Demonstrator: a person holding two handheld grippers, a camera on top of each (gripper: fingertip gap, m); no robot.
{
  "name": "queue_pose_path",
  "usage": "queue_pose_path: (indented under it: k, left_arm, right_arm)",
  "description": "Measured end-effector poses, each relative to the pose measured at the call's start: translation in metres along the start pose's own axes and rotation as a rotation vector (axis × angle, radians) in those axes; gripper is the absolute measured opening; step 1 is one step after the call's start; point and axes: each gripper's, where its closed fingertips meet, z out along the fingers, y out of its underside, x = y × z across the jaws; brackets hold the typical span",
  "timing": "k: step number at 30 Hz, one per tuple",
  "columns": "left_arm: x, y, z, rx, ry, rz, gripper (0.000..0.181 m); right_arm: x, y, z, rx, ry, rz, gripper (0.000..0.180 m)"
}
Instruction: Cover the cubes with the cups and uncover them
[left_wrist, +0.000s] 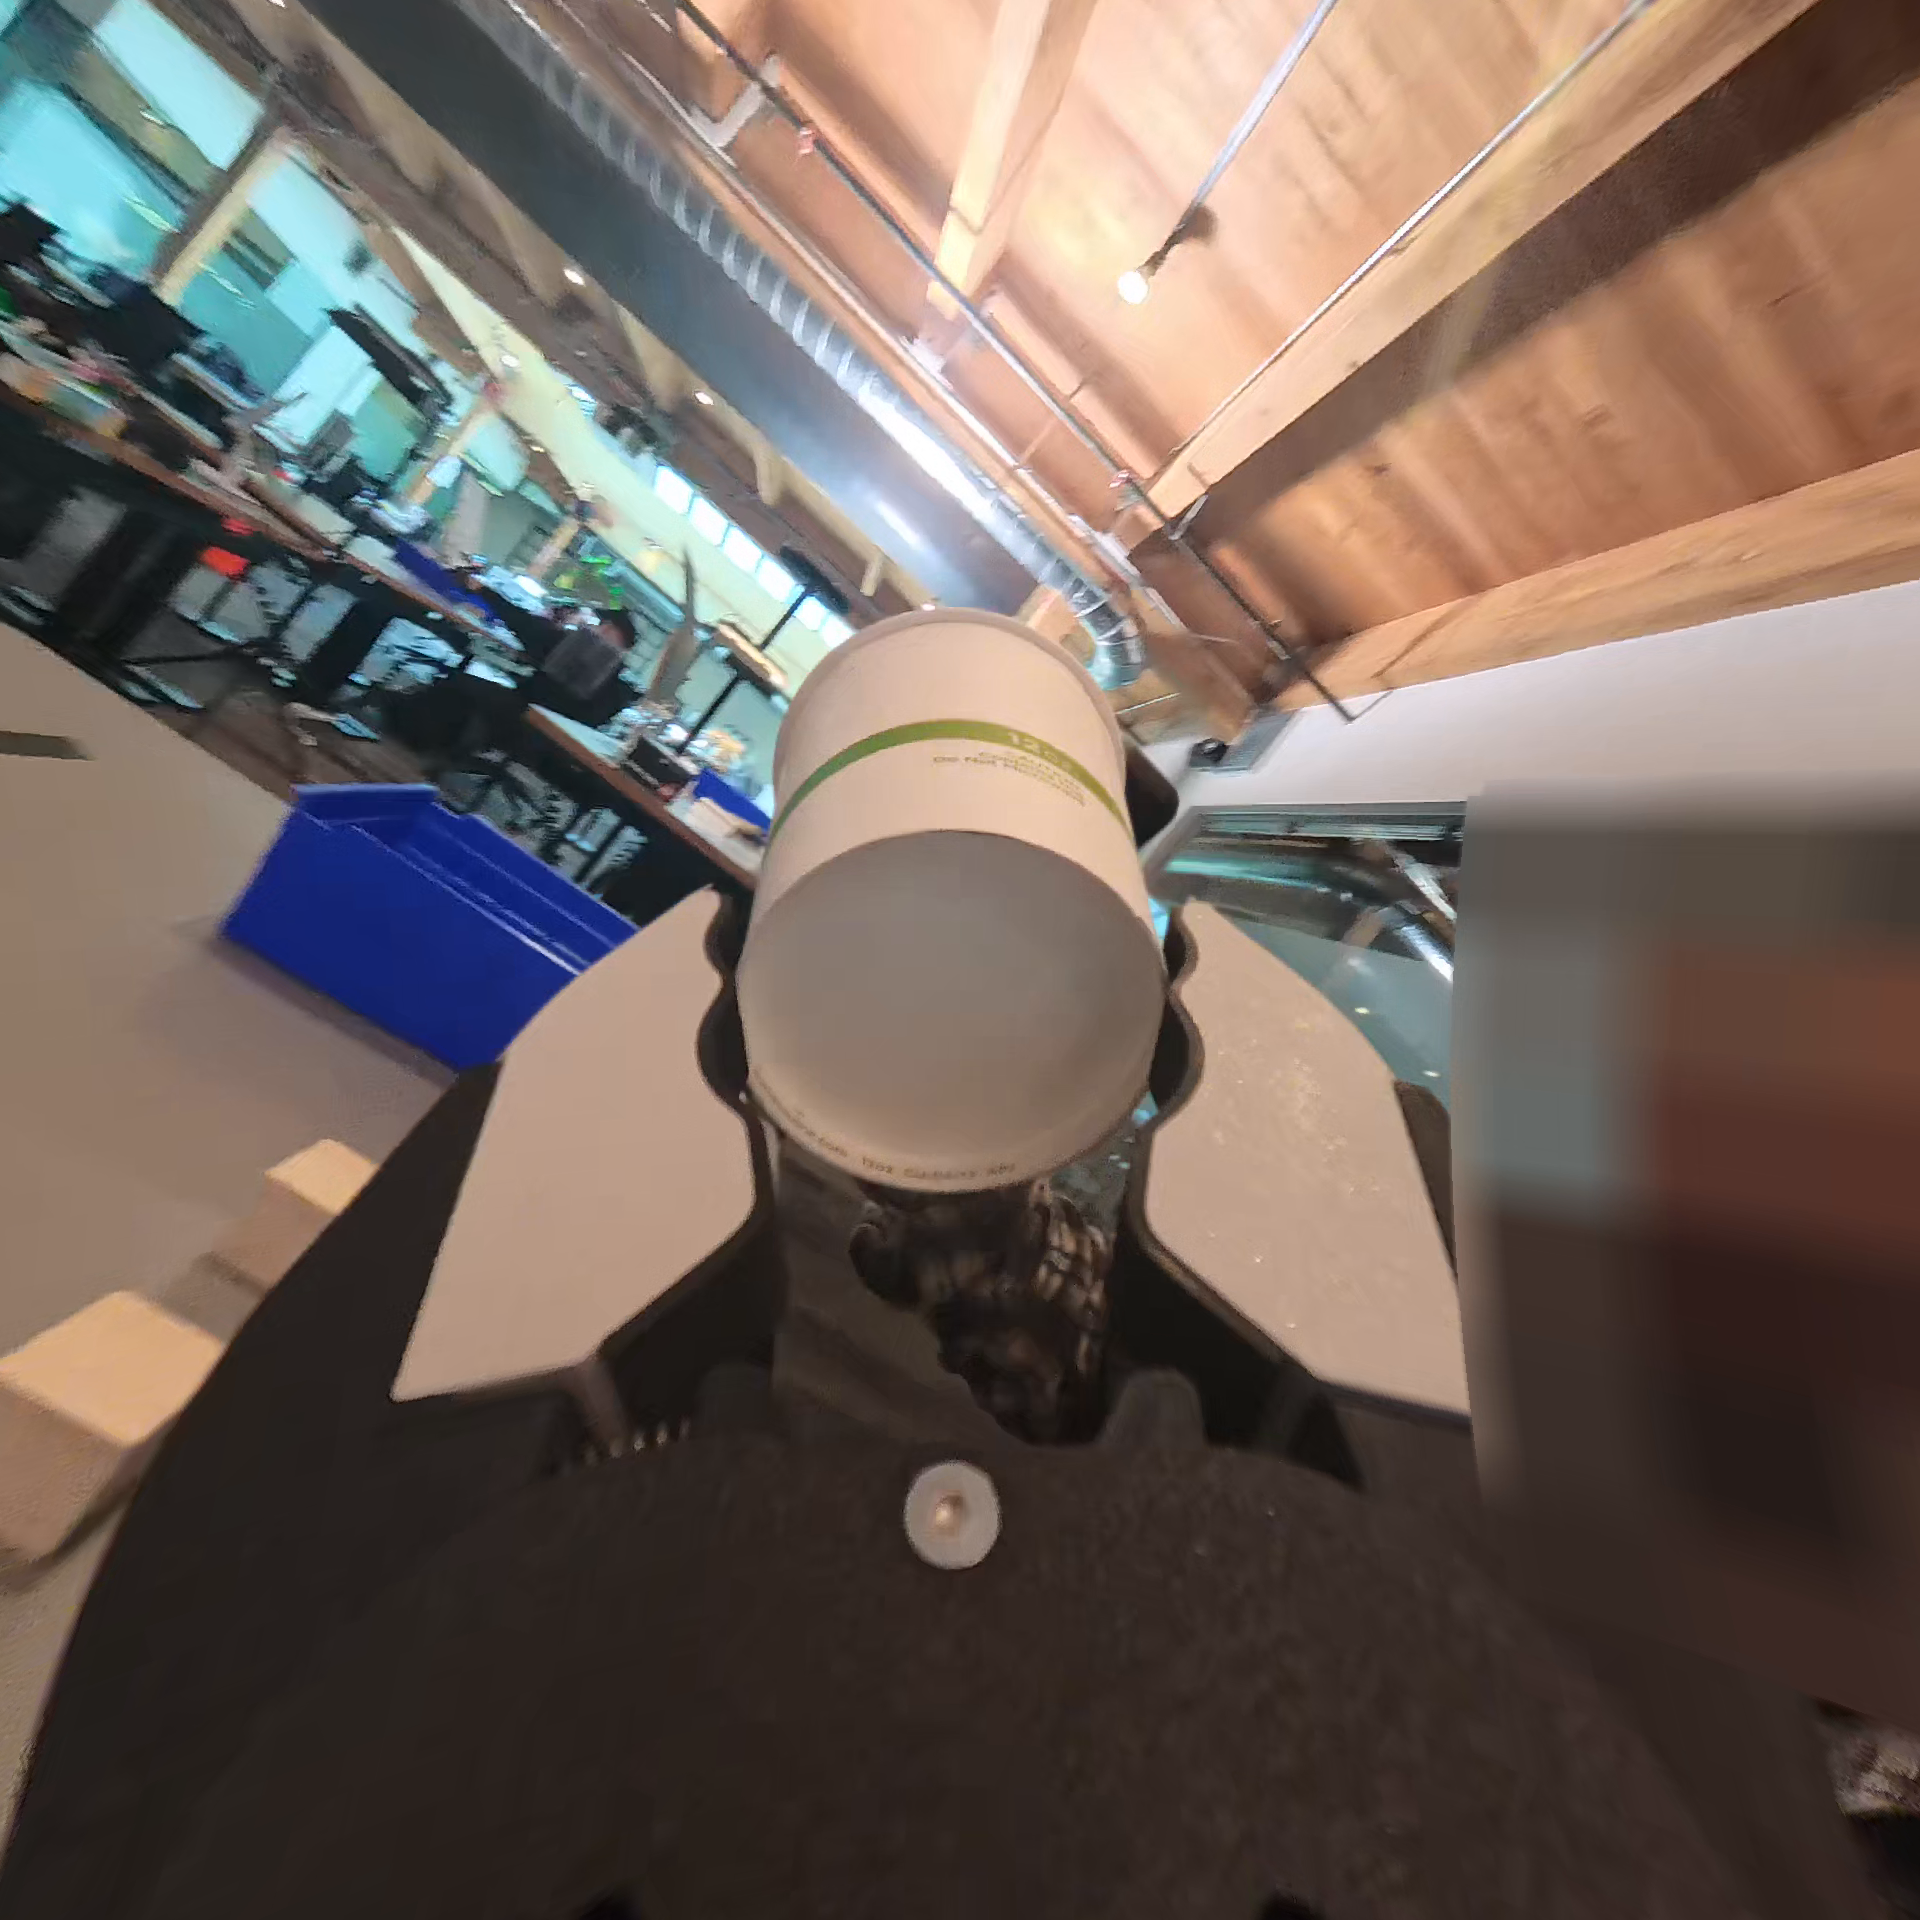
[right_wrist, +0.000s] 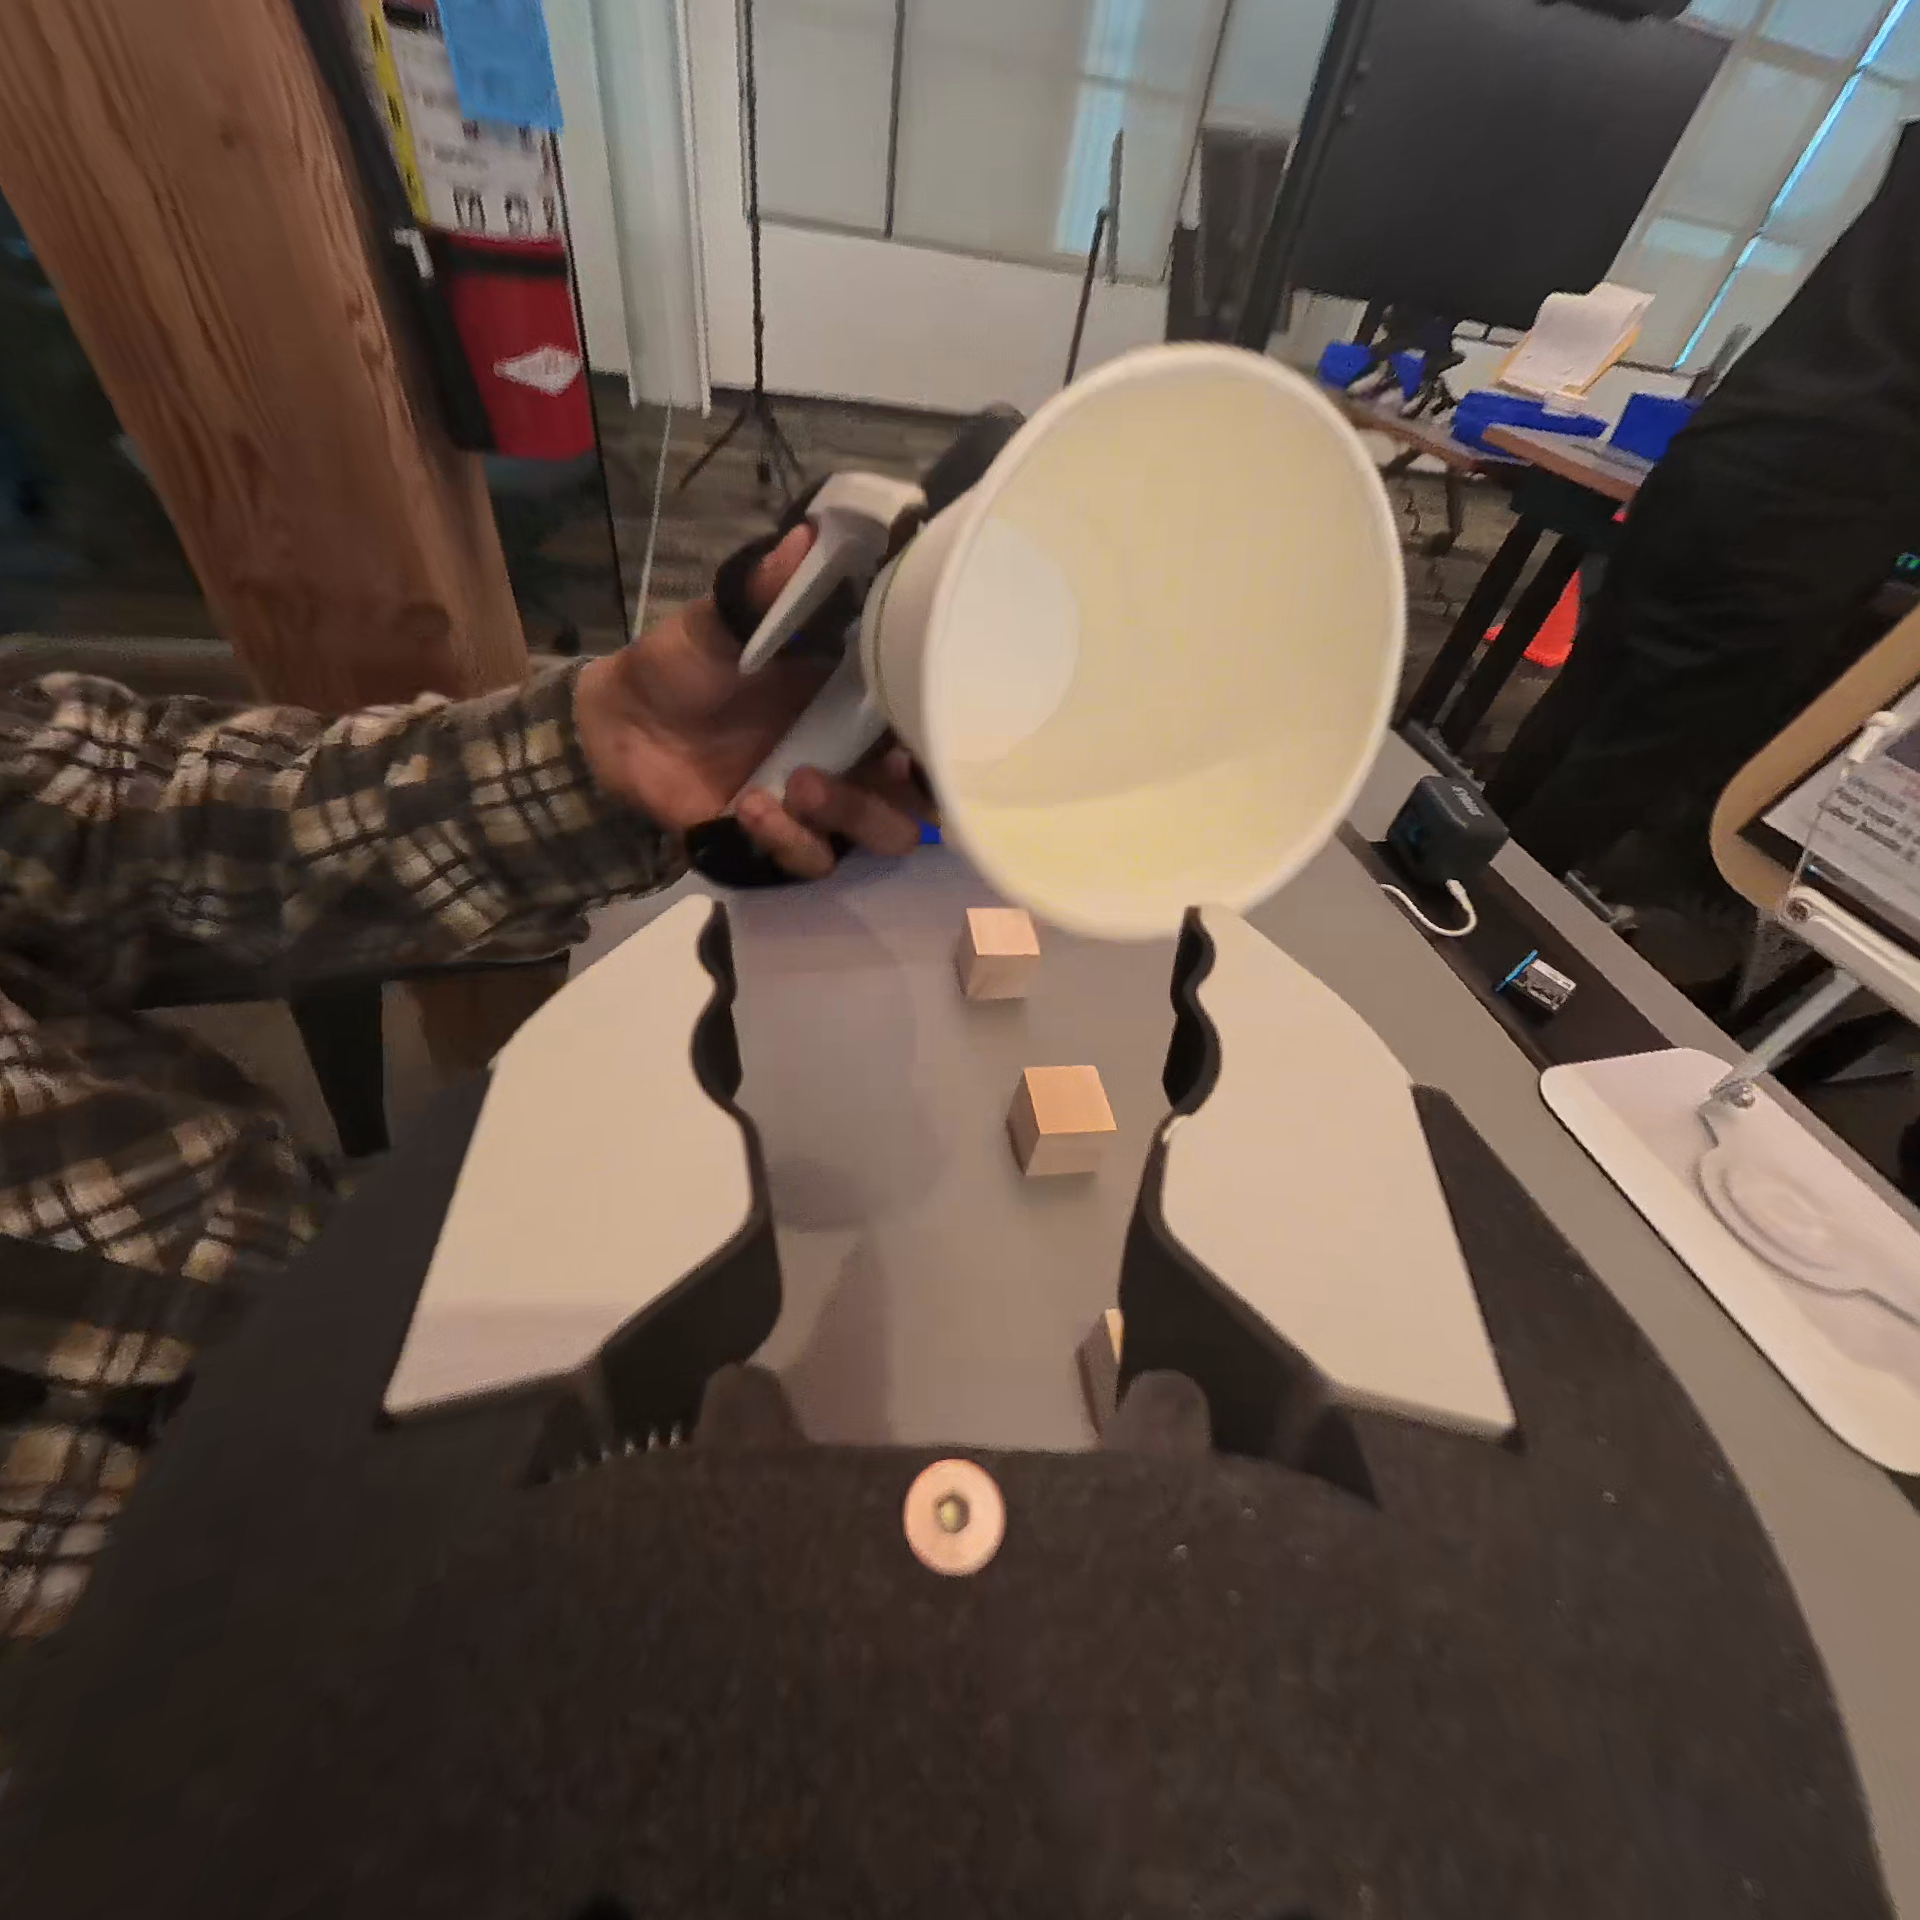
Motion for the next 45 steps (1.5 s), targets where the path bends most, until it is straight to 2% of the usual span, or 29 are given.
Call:
queue_pose_path:
  k: [3, 8, 11, 14, 17, 21, 28, 34, 35, 40, 45]
  left_arm:
    - [-0.006, 0.027, 0.015, -0.003, 0.073, -0.056, 0.076]
    - [-0.02, 0.042, 0.016, 0.015, 0.085, -0.063, 0.075]
    - [-0.022, 0.045, 0.012, 0.004, 0.037, -0.014, 0.08]
    - [-0.025, 0.051, 0.0, -0.05, -0.075, 0.095, 0.083]
    - [-0.023, 0.056, -0.015, -0.11, -0.185, 0.209, 0.08]
    - [-0.01, 0.062, -0.027, -0.145, -0.235, 0.308, 0.077]
    - [-0.005, 0.081, -0.027, -0.203, -0.236, 0.348, 0.073]
    - [-0.006, 0.095, -0.029, -0.281, -0.251, 0.36, 0.074]
    - [-0.006, 0.095, -0.03, -0.283, -0.254, 0.361, 0.074]
    - [-0.007, 0.098, -0.033, -0.292, -0.255, 0.348, 0.074]
    - [-0.008, 0.101, -0.033, -0.301, -0.257, 0.343, 0.074]
  right_arm:
    - [-0.004, 0.003, 0.01, -0.083, -0.051, -0.066, 0.064]
    - [-0.015, 0.016, -0.002, -0.276, -0.163, -0.157, 0.0]
    - [-0.009, 0.016, -0.022, -0.385, -0.164, -0.159, 0.0]
    - [0.008, 0.015, -0.059, -0.553, -0.1, -0.195, 0.0]
    - [0.027, 0.026, -0.11, -0.813, -0.021, -0.2, 0.0]
    - [0.036, 0.053, -0.171, -1.135, 0.027, -0.161, 0.0]
    - [0.028, 0.117, -0.204, -1.44, -0.026, -0.095, 0.0]
    - [0.023, 0.149, -0.196, -1.471, -0.096, -0.046, 0.001]
    - [0.022, 0.154, -0.194, -1.468, -0.11, -0.033, 0.003]
    - [0.016, 0.169, -0.186, -1.448, -0.133, -0.018, 0.053]
    - [0.023, 0.159, -0.182, -1.361, -0.057, -0.082, 0.1]
